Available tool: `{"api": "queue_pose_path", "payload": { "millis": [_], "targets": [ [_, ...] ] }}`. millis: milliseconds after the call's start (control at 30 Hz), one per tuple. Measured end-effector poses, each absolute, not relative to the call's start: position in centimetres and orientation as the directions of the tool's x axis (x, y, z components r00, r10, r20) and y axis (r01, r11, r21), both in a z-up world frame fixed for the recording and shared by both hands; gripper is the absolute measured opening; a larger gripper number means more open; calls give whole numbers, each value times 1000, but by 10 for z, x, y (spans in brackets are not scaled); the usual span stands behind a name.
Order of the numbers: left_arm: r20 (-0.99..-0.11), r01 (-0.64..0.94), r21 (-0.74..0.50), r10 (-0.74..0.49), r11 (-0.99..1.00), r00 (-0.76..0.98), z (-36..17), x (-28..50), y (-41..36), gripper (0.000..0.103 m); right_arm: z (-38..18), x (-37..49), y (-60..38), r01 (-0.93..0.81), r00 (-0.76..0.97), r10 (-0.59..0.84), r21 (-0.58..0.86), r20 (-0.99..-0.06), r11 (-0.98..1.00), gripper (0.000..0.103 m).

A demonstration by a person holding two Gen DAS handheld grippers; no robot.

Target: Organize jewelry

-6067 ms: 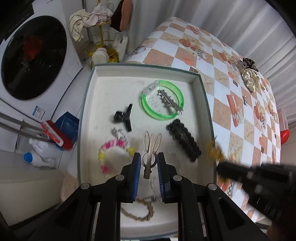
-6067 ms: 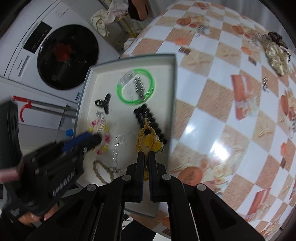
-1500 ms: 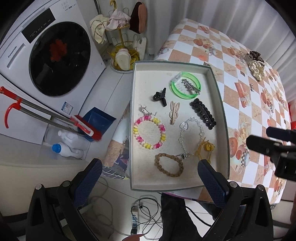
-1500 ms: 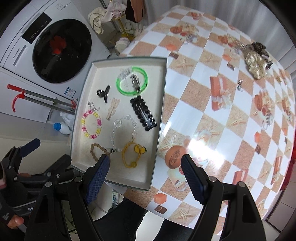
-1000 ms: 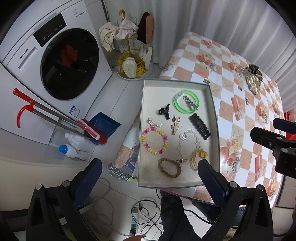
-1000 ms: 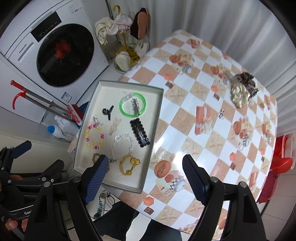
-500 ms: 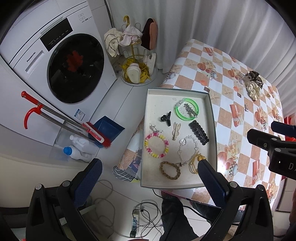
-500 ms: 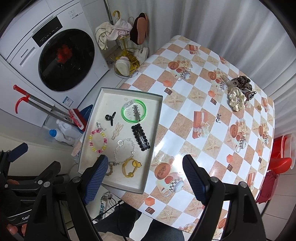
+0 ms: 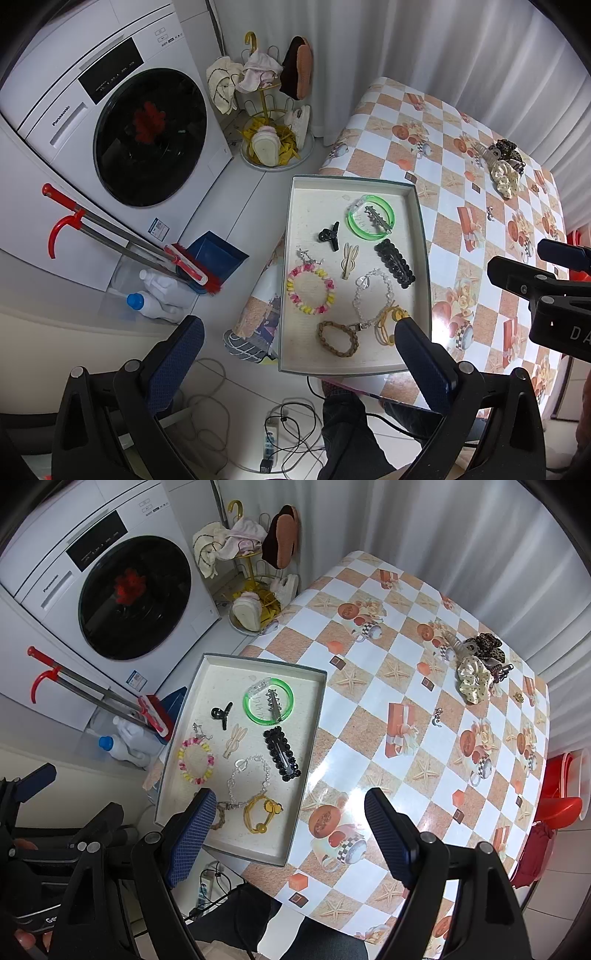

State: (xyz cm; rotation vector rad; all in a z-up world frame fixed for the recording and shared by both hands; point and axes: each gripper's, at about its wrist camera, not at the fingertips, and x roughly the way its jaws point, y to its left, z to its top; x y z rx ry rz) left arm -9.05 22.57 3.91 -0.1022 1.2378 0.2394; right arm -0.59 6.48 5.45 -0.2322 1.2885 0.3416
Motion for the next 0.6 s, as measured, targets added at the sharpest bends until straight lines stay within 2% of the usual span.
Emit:
{"api": "queue_pose_path", "payload": {
  "millis": [600],
  "targets": [
    [-944, -237, 54, 127, 970, 305, 39, -91, 224, 103, 54, -6, 66, -370, 241, 117, 21, -963, 929, 85]
  ]
}}
